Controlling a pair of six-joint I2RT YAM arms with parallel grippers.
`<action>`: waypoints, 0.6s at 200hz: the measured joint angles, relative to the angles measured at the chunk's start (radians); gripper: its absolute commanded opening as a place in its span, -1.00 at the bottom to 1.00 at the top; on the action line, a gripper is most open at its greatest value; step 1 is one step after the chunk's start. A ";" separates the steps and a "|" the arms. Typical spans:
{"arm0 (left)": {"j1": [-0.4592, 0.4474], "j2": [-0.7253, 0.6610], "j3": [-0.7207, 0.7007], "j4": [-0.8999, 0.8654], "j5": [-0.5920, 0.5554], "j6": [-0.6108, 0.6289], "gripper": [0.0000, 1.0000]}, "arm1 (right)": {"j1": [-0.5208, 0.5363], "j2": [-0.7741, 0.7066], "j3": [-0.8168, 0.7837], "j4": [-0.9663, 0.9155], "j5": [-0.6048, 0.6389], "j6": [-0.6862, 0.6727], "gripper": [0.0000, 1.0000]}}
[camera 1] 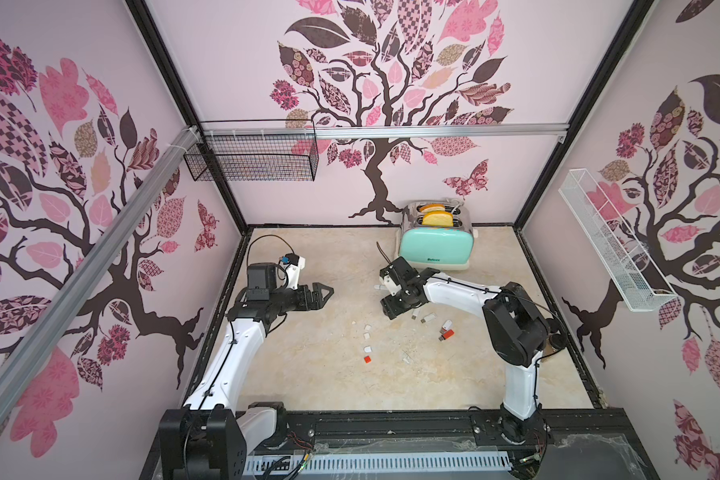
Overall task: Close the usb drive cover
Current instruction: Pick up the cover from the center of the board.
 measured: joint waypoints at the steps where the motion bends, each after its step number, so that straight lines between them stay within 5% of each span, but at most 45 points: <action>1: 0.000 0.000 0.000 0.000 0.000 0.000 0.96 | 0.006 0.001 0.002 -0.003 -0.002 -0.002 0.42; 43: 0.000 0.000 0.000 -0.004 0.000 0.000 0.96 | 0.113 0.058 0.114 -0.076 -0.031 -0.040 0.32; 120: 0.000 0.005 0.000 -0.004 -0.001 0.000 0.96 | 0.142 0.181 0.357 -0.281 -0.007 -0.059 0.20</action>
